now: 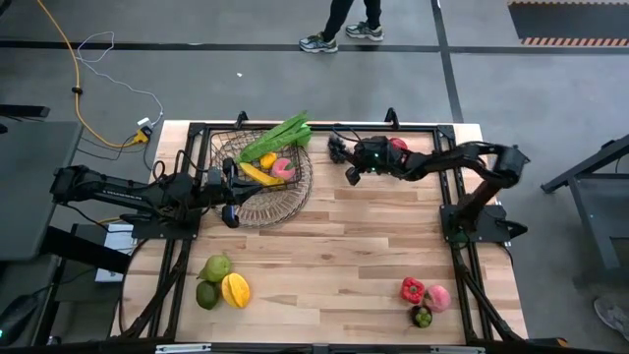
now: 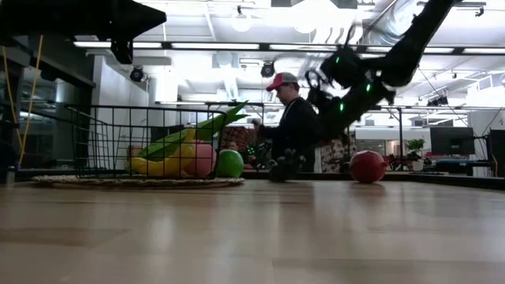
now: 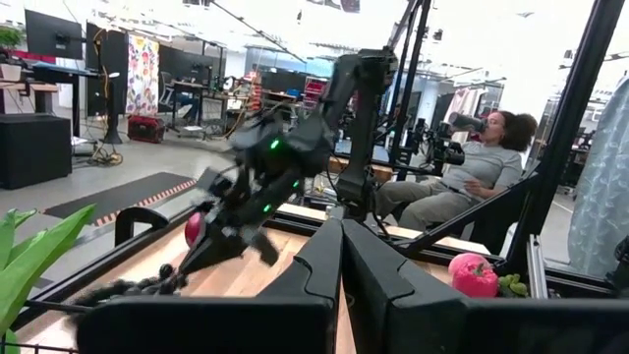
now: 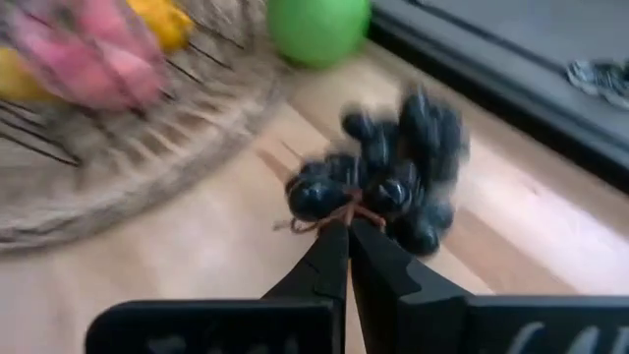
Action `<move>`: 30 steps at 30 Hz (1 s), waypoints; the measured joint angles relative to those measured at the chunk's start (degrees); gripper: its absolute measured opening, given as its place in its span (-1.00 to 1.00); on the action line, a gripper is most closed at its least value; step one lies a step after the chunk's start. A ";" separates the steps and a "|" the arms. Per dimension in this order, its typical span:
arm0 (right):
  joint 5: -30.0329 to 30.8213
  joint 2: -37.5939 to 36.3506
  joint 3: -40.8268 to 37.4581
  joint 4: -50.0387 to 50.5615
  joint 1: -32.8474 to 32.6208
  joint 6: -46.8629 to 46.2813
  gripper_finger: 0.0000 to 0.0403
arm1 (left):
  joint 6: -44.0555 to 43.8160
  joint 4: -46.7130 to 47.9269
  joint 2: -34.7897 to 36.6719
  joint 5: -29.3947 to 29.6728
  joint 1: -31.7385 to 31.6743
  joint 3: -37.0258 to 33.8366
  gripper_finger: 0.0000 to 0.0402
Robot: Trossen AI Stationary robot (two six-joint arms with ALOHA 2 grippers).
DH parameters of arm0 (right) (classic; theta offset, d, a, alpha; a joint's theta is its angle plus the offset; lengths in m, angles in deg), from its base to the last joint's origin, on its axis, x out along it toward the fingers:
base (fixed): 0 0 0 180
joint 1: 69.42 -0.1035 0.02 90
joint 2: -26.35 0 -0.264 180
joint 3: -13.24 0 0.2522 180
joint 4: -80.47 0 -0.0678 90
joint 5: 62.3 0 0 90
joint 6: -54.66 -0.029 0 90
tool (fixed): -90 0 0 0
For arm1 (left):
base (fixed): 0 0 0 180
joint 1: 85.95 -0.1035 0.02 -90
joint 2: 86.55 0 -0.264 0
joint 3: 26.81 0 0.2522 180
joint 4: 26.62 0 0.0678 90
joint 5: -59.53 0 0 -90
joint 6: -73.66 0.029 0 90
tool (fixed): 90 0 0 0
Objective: Build produce basket
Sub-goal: Put the black grapes into the wire basket
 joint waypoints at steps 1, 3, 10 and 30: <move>0.54 -2.00 0.00 1.19 -0.99 0.03 -1.00 | 0.00 -0.04 -0.01 0.00 0.00 0.00 -1.00; 2.45 -5.54 0.00 2.14 -3.56 0.45 -1.00 | 0.00 -0.13 0.00 -0.01 0.00 0.00 -1.00; 7.86 -16.56 -0.02 3.81 -13.61 2.88 -1.00 | -0.02 -0.20 -0.01 0.00 0.02 0.00 -1.00; 14.71 -23.00 -0.02 2.53 -23.75 5.60 -0.99 | -0.04 -0.76 0.00 0.01 0.02 -0.02 -1.00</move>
